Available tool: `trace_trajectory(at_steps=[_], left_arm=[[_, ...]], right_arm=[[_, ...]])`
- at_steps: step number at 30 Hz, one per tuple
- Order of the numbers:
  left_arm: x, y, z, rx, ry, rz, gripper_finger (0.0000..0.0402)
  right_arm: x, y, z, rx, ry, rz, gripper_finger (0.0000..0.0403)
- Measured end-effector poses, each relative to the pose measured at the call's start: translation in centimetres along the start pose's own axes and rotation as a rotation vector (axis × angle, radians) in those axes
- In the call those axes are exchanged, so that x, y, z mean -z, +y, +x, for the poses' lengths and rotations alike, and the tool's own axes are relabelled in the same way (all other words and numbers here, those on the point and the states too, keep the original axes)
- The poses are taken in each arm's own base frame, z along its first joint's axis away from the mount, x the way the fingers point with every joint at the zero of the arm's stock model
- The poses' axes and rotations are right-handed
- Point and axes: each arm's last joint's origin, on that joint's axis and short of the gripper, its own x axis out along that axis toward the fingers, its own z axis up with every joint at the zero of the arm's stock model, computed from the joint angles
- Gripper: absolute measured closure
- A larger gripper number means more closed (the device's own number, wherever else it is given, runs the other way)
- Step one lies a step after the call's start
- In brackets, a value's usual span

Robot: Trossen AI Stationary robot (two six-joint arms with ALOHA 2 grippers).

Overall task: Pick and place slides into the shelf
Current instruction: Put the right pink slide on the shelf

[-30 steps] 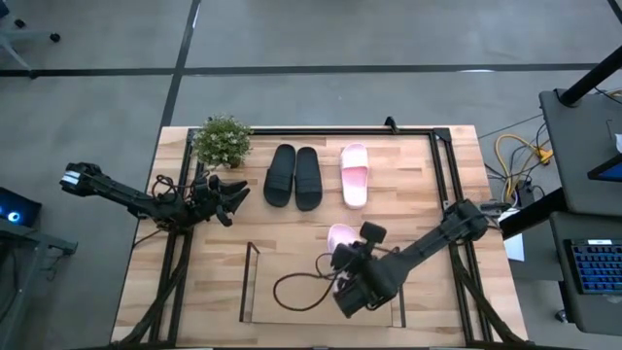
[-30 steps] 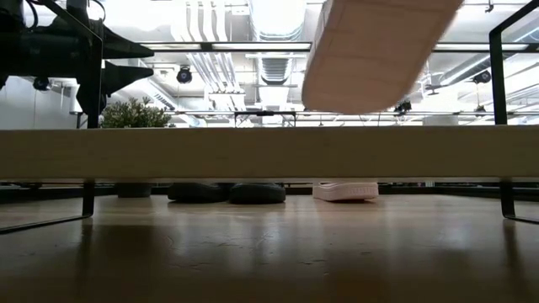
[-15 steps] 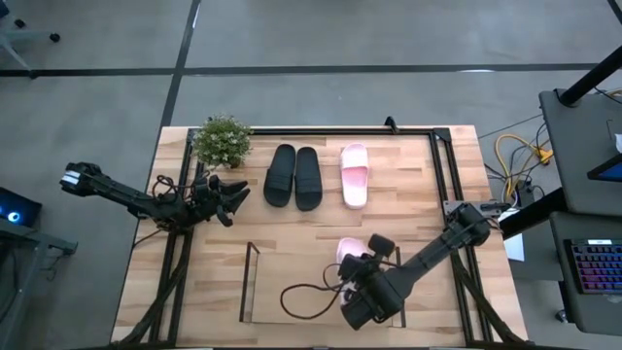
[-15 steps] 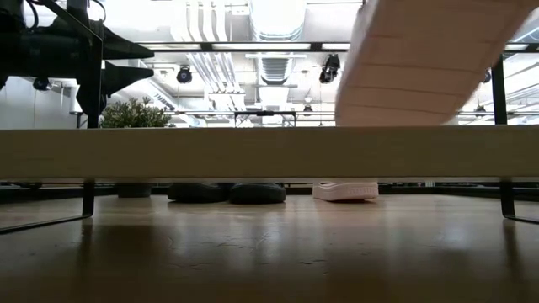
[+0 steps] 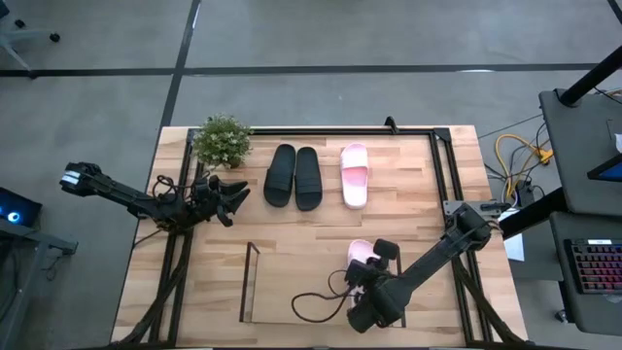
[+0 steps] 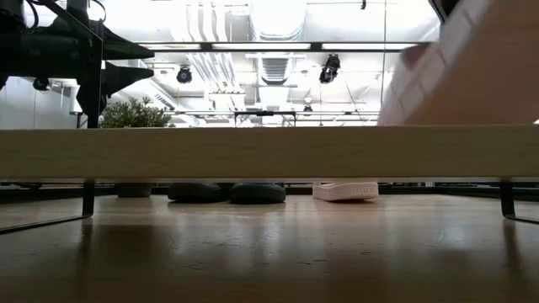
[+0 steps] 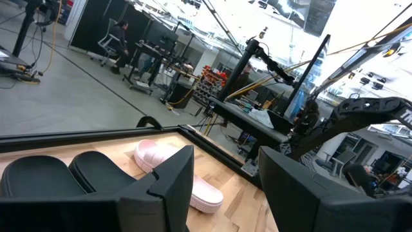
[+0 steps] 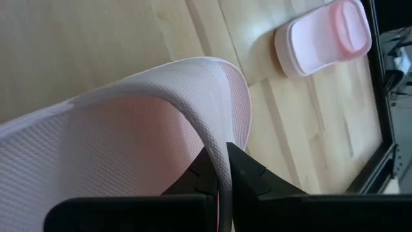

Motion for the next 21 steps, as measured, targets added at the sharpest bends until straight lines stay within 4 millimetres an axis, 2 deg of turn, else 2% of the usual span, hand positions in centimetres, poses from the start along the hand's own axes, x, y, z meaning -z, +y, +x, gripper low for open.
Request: trace_trajectory(at_steps=[11,21], left_arm=[[0.1,0.0,0.0,-0.002,0.003,0.004,0.0242],[0.1,0.0,0.0,-0.002,0.004,0.004,0.0242]], right_arm=[[1.6,2.4,1.0,0.050,-0.010,-0.040,0.0395],[1.6,2.6,0.5,0.045,-0.032,-0.090,0.0395]])
